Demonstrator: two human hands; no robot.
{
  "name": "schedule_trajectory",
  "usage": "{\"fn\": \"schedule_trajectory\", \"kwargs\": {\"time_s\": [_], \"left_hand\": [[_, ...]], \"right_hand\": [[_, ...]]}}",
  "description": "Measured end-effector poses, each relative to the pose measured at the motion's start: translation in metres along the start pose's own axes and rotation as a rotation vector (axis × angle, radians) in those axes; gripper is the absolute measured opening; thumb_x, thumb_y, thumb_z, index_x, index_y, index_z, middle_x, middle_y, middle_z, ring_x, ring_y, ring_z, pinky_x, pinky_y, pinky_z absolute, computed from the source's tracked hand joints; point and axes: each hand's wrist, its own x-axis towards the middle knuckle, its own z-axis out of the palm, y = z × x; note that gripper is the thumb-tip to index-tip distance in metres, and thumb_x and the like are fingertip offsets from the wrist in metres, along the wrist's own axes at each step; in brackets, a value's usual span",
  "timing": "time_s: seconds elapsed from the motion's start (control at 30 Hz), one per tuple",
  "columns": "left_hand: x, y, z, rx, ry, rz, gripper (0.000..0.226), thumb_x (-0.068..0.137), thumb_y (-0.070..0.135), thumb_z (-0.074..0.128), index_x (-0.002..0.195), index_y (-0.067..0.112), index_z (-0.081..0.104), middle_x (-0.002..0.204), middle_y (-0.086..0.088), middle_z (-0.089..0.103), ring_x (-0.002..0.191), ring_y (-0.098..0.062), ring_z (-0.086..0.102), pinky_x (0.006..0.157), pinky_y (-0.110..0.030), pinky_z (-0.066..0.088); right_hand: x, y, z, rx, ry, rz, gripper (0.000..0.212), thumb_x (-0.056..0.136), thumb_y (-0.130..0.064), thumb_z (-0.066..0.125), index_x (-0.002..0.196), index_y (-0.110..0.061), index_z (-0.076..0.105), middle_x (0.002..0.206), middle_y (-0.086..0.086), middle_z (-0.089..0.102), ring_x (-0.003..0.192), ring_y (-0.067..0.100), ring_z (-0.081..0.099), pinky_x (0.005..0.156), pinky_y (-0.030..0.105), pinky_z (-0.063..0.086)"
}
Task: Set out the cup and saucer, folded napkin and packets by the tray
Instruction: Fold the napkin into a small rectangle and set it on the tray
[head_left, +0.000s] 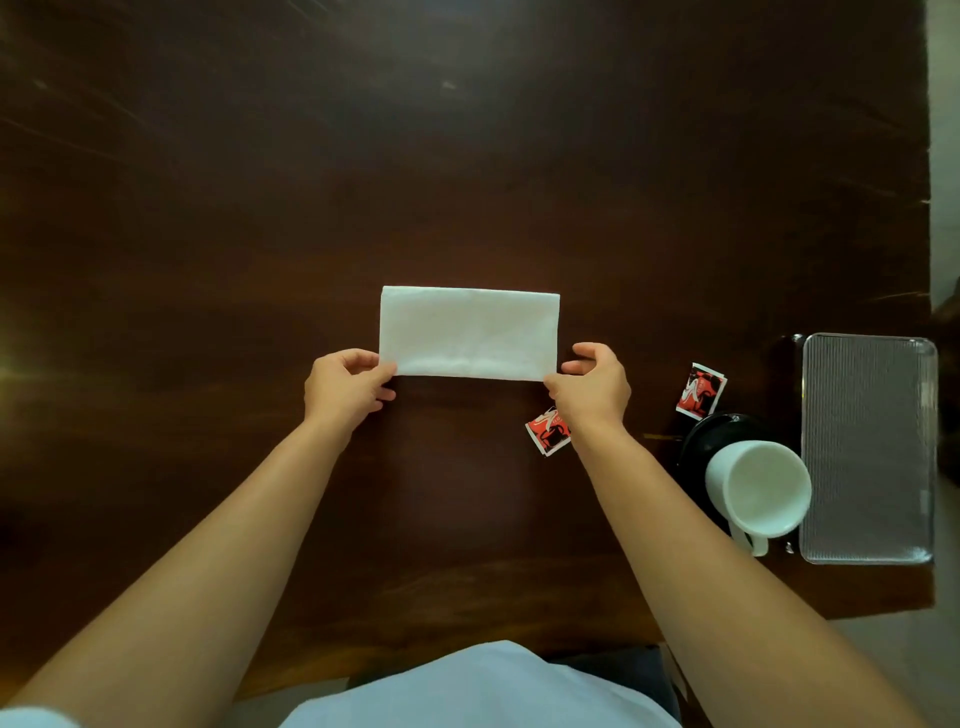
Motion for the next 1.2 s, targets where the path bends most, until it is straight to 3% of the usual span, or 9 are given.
{"fn": "schedule_trajectory", "kwargs": {"time_s": [0.13,0.3,0.43,0.57,0.7,0.77,0.83,1.07,1.2], "left_hand": [[0.001,-0.005,0.001,0.036,0.038,0.000,0.018,0.086,0.026,0.078,0.101,0.022,0.069,0.091,0.003,0.073,0.068,-0.012,0.075,0.069,-0.033,0.063],[0.004,-0.004,0.002,0.061,0.061,0.035,0.016,0.087,0.026,0.077,0.095,0.019,0.067,0.085,-0.002,0.076,0.063,-0.012,0.074,0.067,-0.037,0.064],[0.003,0.002,0.005,0.325,0.086,0.124,0.024,0.086,0.032,0.077,0.093,0.021,0.057,0.083,0.000,0.069,0.061,-0.015,0.070,0.064,-0.038,0.062],[0.000,0.007,0.007,0.664,0.261,0.568,0.042,0.077,0.036,0.083,0.098,0.021,0.049,0.088,0.005,0.053,0.075,-0.013,0.053,0.058,-0.027,0.044],[0.001,0.013,0.021,0.879,0.202,0.943,0.065,0.070,0.039,0.086,0.122,0.013,0.056,0.123,-0.013,0.054,0.116,-0.032,0.047,0.093,-0.045,0.048],[0.005,0.014,0.028,0.982,0.126,0.958,0.082,0.068,0.049,0.085,0.134,0.014,0.050,0.143,-0.018,0.044,0.136,-0.039,0.034,0.110,-0.053,0.033],[0.012,0.014,0.031,1.057,0.099,0.902,0.097,0.068,0.058,0.081,0.144,0.015,0.039,0.156,-0.020,0.029,0.147,-0.042,0.019,0.117,-0.055,0.020],[0.023,-0.014,0.036,0.931,0.086,0.841,0.100,0.084,0.059,0.061,0.159,0.015,0.012,0.165,-0.022,0.000,0.152,-0.042,-0.006,0.121,-0.057,0.013],[0.026,-0.018,0.040,0.924,0.084,0.817,0.104,0.084,0.060,0.061,0.160,0.018,0.004,0.166,-0.018,-0.005,0.152,-0.038,-0.011,0.122,-0.054,0.006]], "right_hand": [[-0.003,-0.005,-0.002,0.014,0.029,-0.119,0.051,0.083,-0.005,0.077,0.128,-0.019,0.059,0.102,-0.005,0.065,0.080,0.007,0.067,0.054,0.013,0.046],[0.006,-0.002,0.007,-0.099,0.014,-0.123,0.047,0.085,-0.005,0.076,0.127,-0.017,0.059,0.103,0.001,0.064,0.092,0.015,0.065,0.059,0.018,0.048],[0.006,0.003,0.009,-0.132,0.035,-0.152,0.037,0.087,-0.012,0.075,0.121,-0.015,0.061,0.100,0.002,0.064,0.090,0.016,0.065,0.069,0.023,0.054],[0.008,0.007,0.004,-0.143,0.047,-0.243,0.028,0.087,-0.010,0.075,0.113,-0.014,0.064,0.098,0.002,0.065,0.079,0.007,0.061,0.059,0.007,0.040],[0.009,0.004,0.003,-0.167,0.052,-0.333,0.026,0.087,-0.013,0.075,0.111,-0.013,0.065,0.099,0.000,0.064,0.082,0.008,0.063,0.067,0.011,0.049],[0.011,0.003,0.004,-0.168,0.044,-0.308,0.033,0.087,-0.016,0.077,0.117,-0.013,0.064,0.104,-0.001,0.064,0.082,0.007,0.064,0.068,0.011,0.048],[0.011,0.000,0.006,-0.156,0.020,-0.266,0.039,0.086,-0.018,0.078,0.122,-0.014,0.062,0.106,-0.002,0.064,0.084,0.007,0.064,0.068,0.011,0.047],[0.008,-0.011,0.006,-0.070,0.014,-0.049,0.031,0.087,-0.021,0.076,0.115,-0.018,0.063,0.095,0.000,0.071,0.078,0.014,0.071,0.064,0.022,0.055],[0.007,-0.017,0.004,0.006,-0.025,-0.194,0.015,0.089,-0.024,0.074,0.103,-0.021,0.074,0.091,-0.007,0.073,0.082,0.010,0.071,0.068,0.027,0.060]]}}
